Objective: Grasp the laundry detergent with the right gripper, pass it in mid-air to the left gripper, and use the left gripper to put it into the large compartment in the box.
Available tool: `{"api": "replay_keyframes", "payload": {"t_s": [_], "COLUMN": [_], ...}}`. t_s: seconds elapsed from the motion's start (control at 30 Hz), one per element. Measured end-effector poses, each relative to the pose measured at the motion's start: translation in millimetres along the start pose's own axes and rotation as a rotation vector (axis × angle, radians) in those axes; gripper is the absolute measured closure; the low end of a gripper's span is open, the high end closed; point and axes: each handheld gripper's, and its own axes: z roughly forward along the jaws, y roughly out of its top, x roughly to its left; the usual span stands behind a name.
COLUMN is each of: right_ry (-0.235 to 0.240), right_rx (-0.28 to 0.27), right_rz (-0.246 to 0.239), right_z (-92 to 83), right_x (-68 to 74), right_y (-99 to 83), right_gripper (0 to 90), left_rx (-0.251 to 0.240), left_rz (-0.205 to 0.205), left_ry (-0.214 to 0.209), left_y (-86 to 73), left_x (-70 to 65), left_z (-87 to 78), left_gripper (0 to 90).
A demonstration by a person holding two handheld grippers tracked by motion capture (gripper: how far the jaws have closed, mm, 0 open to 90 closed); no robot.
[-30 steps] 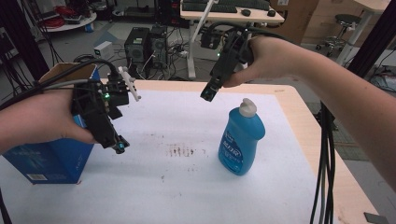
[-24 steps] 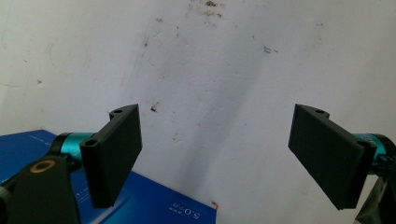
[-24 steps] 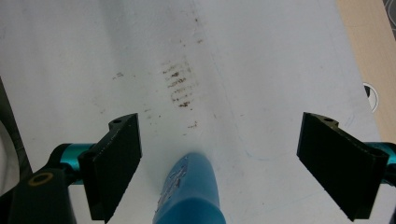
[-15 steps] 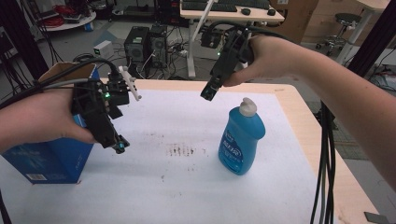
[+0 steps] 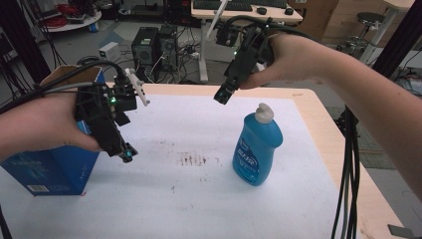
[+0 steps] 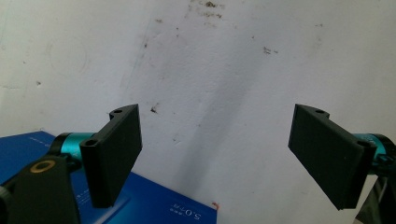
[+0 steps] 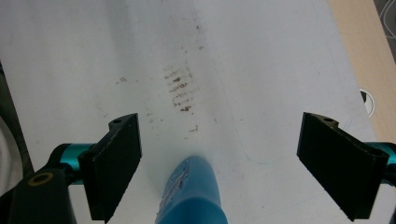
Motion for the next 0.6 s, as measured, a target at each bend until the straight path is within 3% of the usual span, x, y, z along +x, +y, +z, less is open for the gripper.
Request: {"api": "replay_keyframes", "payload": {"t_s": [0.23,0.27,0.6], "right_ry": [-0.014,-0.023,-0.078], "right_rx": [-0.056,-0.083,-0.159], "right_rz": [0.018,0.021,0.079], "right_z": [-18.1,-25.6,-56.9], "right_x": [1.8,1.6,3.7], "right_y": [-8.0,-13.6,-44.5], "right_gripper": [13.2,13.2,13.1], "left_rx": [-0.003,-0.004,-0.007], "left_rz": [0.000,0.001,0.007], "left_ry": [-0.006,-0.007,-0.004], "left_y": [-0.1,0.8,1.9], "left_x": [0.7,0.3,1.1], "left_z": [0.4,1.1,0.3], "left_gripper": [17.5,17.5,17.5]}}
